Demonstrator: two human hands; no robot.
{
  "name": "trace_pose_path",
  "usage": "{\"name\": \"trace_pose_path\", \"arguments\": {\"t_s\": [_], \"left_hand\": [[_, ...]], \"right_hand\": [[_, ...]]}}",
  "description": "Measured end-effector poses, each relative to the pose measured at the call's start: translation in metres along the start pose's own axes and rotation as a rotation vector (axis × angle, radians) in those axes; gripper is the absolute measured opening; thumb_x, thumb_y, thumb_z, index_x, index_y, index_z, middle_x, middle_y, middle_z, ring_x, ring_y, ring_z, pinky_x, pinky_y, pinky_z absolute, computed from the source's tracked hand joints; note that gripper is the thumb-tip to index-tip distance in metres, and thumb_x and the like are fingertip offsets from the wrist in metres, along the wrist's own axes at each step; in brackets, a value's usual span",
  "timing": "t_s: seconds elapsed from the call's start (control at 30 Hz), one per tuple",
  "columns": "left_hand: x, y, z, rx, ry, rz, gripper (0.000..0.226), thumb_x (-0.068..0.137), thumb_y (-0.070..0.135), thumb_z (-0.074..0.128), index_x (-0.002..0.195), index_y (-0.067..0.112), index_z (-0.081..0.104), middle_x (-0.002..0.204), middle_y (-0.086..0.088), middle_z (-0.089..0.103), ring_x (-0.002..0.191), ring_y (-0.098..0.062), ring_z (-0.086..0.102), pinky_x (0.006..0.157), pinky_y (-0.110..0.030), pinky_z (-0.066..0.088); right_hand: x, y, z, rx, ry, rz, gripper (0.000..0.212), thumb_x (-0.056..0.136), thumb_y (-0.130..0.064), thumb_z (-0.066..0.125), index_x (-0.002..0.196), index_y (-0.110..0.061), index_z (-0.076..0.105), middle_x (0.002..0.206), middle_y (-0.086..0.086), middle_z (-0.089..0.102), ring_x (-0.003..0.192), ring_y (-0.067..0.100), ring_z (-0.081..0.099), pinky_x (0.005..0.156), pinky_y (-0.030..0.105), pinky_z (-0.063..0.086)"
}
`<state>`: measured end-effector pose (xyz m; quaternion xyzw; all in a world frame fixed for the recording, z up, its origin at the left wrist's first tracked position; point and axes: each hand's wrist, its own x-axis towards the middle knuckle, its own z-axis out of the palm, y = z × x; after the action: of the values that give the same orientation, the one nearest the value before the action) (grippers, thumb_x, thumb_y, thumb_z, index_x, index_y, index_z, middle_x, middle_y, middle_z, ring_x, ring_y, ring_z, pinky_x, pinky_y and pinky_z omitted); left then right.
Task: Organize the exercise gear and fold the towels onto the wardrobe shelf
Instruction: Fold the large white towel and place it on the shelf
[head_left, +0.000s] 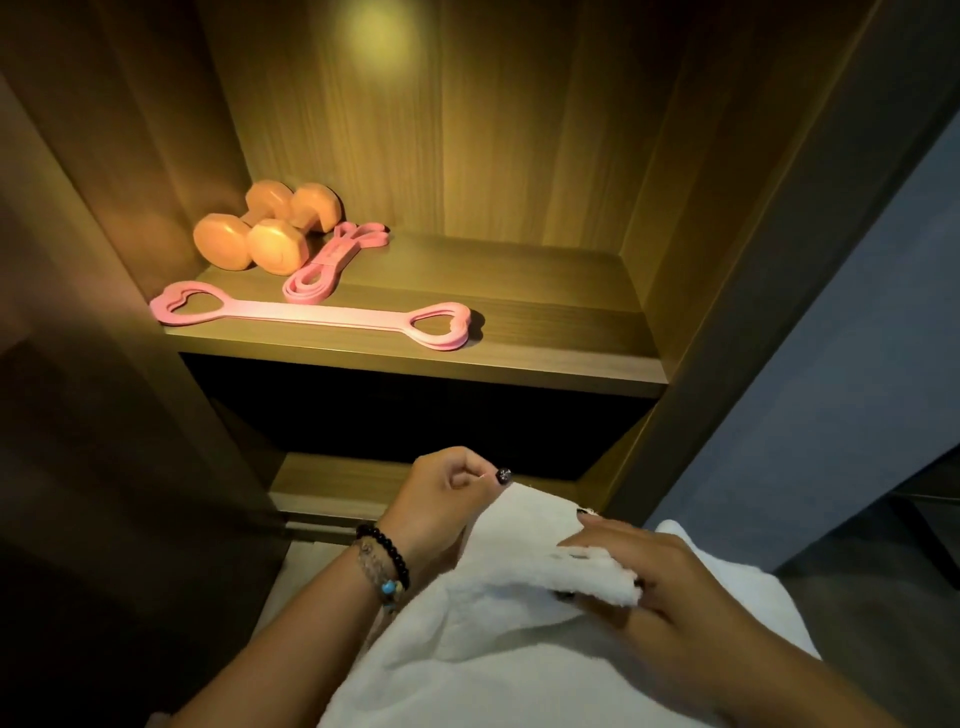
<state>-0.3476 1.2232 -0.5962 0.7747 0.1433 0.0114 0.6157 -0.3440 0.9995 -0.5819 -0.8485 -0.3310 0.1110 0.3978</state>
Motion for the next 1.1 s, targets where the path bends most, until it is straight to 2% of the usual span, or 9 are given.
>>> {"name": "trace_pose_path", "arguments": {"t_s": [0.1,0.17,0.33,0.47,0.57,0.7,0.8,0.97,1.1], "left_hand": [[-0.01,-0.001,-0.012,0.007,-0.149,-0.035,0.001,0.087,0.007,0.065,0.089,0.007,0.066,0.069,0.0,0.065,0.061,-0.013,0.057,0.057,-0.02,0.047],[-0.013,-0.004,-0.017,0.073,-0.223,-0.046,0.016,0.087,-0.002,0.063,0.084,0.014,0.067,0.077,-0.005,0.067,0.071,-0.017,0.059,0.067,-0.028,0.05],[-0.028,0.013,-0.02,-0.183,-0.155,-0.019,0.003,0.085,0.007,0.066,0.085,0.007,0.069,0.079,-0.006,0.074,0.07,-0.014,0.067,0.065,-0.027,0.054],[-0.058,0.043,-0.023,-0.235,-0.12,0.163,0.012,0.08,0.012,0.069,0.088,0.004,0.072,0.088,-0.012,0.073,0.078,-0.017,0.067,0.07,-0.03,0.054],[-0.083,0.063,-0.022,-0.282,-0.122,0.245,0.021,0.072,0.023,0.067,0.085,0.009,0.075,0.085,-0.006,0.074,0.076,-0.013,0.068,0.065,-0.023,0.055],[-0.093,0.062,-0.024,-0.338,-0.104,0.212,0.023,0.072,0.022,0.069,0.089,0.01,0.062,0.082,-0.014,0.072,0.068,-0.022,0.067,0.056,-0.03,0.054],[-0.096,0.054,-0.025,-0.377,-0.12,0.159,0.022,0.083,0.008,0.067,0.087,0.008,0.046,0.084,-0.019,0.071,0.067,-0.027,0.063,0.053,-0.031,0.051],[-0.102,0.049,-0.023,-0.216,-0.104,0.178,0.026,0.088,0.002,0.062,0.083,0.007,0.037,0.082,-0.009,0.073,0.067,-0.022,0.066,0.057,-0.033,0.051],[-0.105,0.048,-0.022,-0.215,-0.14,0.162,0.026,0.086,0.001,0.064,0.083,0.006,0.038,0.079,-0.007,0.073,0.065,-0.017,0.066,0.055,-0.027,0.051]], "right_hand": [[0.018,0.004,-0.009,0.109,-0.206,0.065,0.025,0.094,-0.031,0.057,0.118,-0.034,0.059,0.112,-0.014,0.065,0.107,0.006,0.06,0.096,0.034,0.048],[0.028,-0.003,-0.01,0.1,-0.188,0.066,0.026,0.094,-0.037,0.052,0.118,-0.027,0.056,0.108,-0.01,0.065,0.099,0.008,0.062,0.089,0.037,0.05],[0.032,-0.049,-0.017,-0.05,-0.158,-0.046,0.071,0.073,-0.087,0.027,0.113,-0.034,0.052,0.103,-0.022,0.06,0.095,0.002,0.058,0.075,0.021,0.048],[0.02,-0.064,-0.029,-0.293,-0.179,-0.095,0.036,0.086,-0.064,0.03,0.108,-0.039,0.042,0.099,-0.023,0.055,0.088,0.001,0.056,0.072,0.018,0.045],[0.012,-0.08,-0.036,-0.196,-0.077,-0.191,0.017,0.091,-0.04,0.043,0.104,-0.033,0.05,0.095,-0.02,0.055,0.086,0.003,0.055,0.071,0.018,0.045],[0.013,-0.079,-0.038,0.007,0.136,-0.176,0.032,0.074,-0.052,0.065,0.1,-0.035,0.06,0.103,-0.016,0.057,0.094,0.008,0.059,0.073,0.017,0.051],[0.017,-0.07,-0.034,0.196,0.118,-0.021,0.057,0.051,-0.076,0.071,0.096,-0.041,0.064,0.102,-0.014,0.059,0.092,0.009,0.061,0.077,0.027,0.055],[0.015,-0.059,-0.031,0.253,0.184,-0.064,0.048,0.055,-0.069,0.076,0.078,-0.028,0.067,0.1,-0.01,0.062,0.096,0.014,0.061,0.08,0.024,0.054],[0.014,-0.061,-0.031,0.396,-0.077,-0.016,0.041,0.059,-0.061,0.079,0.082,-0.029,0.067,0.108,-0.01,0.065,0.103,0.014,0.062,0.08,0.026,0.055]]}}
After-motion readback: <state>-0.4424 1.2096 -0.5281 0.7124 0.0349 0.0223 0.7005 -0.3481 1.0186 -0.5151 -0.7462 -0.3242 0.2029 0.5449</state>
